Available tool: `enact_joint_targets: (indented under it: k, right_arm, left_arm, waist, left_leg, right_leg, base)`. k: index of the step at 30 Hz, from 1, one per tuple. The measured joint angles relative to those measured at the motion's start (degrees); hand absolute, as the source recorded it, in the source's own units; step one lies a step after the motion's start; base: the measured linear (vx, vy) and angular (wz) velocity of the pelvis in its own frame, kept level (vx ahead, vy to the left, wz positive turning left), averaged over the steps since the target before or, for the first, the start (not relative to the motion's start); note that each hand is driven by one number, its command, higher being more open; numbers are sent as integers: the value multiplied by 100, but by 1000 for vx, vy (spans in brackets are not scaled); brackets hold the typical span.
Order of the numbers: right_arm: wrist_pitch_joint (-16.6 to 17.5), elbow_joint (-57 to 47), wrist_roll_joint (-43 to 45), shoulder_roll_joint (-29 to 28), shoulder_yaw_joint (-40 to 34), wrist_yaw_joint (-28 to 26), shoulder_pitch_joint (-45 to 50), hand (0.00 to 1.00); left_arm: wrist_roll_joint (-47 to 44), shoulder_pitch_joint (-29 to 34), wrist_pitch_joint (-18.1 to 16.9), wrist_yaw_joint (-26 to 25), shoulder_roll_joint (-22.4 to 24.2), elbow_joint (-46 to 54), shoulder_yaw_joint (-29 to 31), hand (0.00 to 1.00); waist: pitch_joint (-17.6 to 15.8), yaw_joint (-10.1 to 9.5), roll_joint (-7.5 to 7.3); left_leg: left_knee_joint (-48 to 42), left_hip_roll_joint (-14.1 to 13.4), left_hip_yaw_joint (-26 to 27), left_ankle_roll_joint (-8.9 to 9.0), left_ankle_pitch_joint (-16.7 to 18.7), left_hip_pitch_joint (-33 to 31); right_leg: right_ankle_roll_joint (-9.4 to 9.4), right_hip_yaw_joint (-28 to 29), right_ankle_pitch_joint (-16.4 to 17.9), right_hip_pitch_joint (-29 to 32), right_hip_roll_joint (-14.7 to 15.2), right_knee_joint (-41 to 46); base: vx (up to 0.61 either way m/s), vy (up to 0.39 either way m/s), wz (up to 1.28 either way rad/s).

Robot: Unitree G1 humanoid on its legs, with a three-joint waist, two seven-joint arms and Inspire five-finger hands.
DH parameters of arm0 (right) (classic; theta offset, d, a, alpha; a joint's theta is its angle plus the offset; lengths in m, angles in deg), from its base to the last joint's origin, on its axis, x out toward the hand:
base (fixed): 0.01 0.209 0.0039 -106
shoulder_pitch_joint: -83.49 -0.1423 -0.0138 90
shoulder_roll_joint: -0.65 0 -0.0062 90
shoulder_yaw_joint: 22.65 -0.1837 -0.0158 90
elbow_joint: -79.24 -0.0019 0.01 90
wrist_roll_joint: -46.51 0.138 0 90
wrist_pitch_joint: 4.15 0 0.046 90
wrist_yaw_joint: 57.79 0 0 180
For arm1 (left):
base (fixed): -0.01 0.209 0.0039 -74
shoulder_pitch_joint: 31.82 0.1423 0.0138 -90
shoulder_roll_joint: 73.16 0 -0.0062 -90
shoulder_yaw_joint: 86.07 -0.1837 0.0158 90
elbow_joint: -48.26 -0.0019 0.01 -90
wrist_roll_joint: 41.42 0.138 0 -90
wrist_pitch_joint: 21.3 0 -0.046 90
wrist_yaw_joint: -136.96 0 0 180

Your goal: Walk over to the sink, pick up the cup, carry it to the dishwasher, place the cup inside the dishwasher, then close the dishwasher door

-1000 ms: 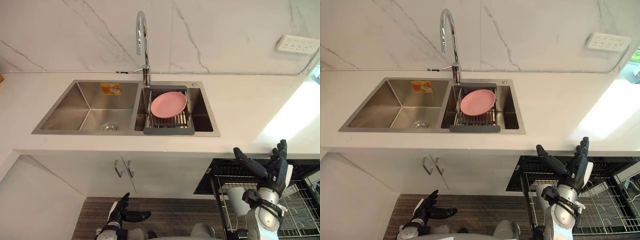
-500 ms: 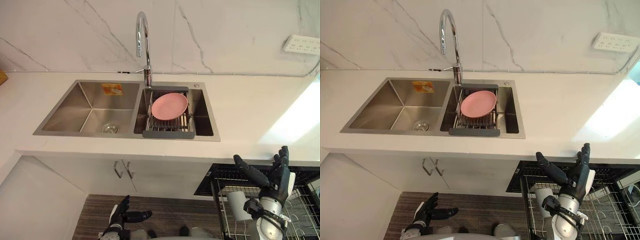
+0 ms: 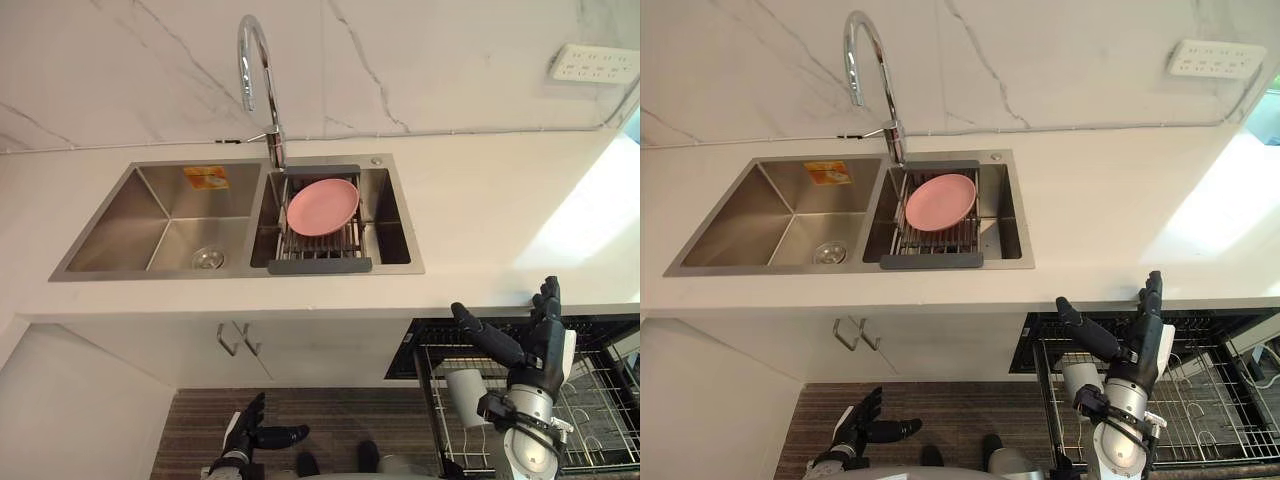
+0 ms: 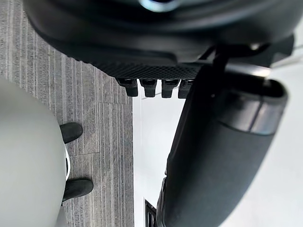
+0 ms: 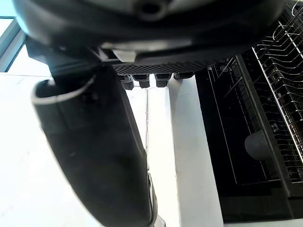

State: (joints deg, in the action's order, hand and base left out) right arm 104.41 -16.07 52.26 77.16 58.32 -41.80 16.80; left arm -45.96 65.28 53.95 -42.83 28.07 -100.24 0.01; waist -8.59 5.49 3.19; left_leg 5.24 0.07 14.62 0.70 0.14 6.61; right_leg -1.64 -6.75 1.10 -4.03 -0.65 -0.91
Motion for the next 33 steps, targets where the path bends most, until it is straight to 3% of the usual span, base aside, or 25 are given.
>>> enact_joint_targets:
  k: [4,11,16,20,26,28,29,33]
  right_arm:
    - [0,-213,-170,-176,258,354,150,100]
    - [-24,-317,-434,-290,558,926,220,100]
    - [-73,-844,-1311,-195,1049,1625,209,100]
    - [208,-1507,-1792,-80,1357,1761,11,100]
    - [353,-1342,-1691,-180,1042,2145,93,100]
    - [505,-1312,-1545,-217,894,2047,171,100]
    - [730,-1320,-1354,-220,783,1750,171,100]
    - [907,-1326,-859,-156,855,974,43,100]
  left_arm:
    - [-9,-14,0,10,-69,-8,-227,100]
    - [-133,-46,0,-16,-108,-85,-401,100]
    - [-232,-14,-12,-12,-121,-92,-589,100]
    - [-232,59,-57,-13,-116,-43,-616,100]
    - [-344,96,-150,-7,-118,-34,-624,100]
    - [-352,113,-174,-1,-123,-41,-636,100]
    - [-365,130,-180,17,-143,-44,-676,100]
    - [-384,127,-182,23,-152,-36,-791,100]
  waist:
    - [28,36,-7]
    - [59,45,0]
    - [170,0,22]
    - [299,-71,-31]
    - [331,-130,-31]
    - [330,-101,-32]
    - [328,-28,-39]
    - [337,-14,-61]
  left_leg:
    - [-2,1,-2,-45,-58,43]
    - [-18,-5,6,-78,-13,118]
    - [-4,-27,51,-64,6,171]
    - [-3,-52,87,-47,20,167]
    - [-5,-92,264,-5,104,200]
    - [-16,-100,306,-14,122,219]
    - [-29,-104,324,-21,124,264]
    - [-32,-109,344,-31,157,322]
  right_leg:
    - [61,29,-138,1,-16,27]
    - [146,51,-54,28,-23,210]
    - [176,101,42,66,-42,344]
    - [204,138,89,126,-67,389]
    - [214,308,94,136,-128,399]
    - [229,346,101,138,-140,404]
    - [257,365,107,124,-147,433]
    - [241,395,160,114,-156,511]
  base:
    - [87,10,-9]
    - [47,0,-1]
    - [-3,-6,-3]
    - [20,-13,-5]
    - [58,-4,-15]
    - [72,-4,-13]
    - [96,-9,-9]
    - [38,-7,-4]
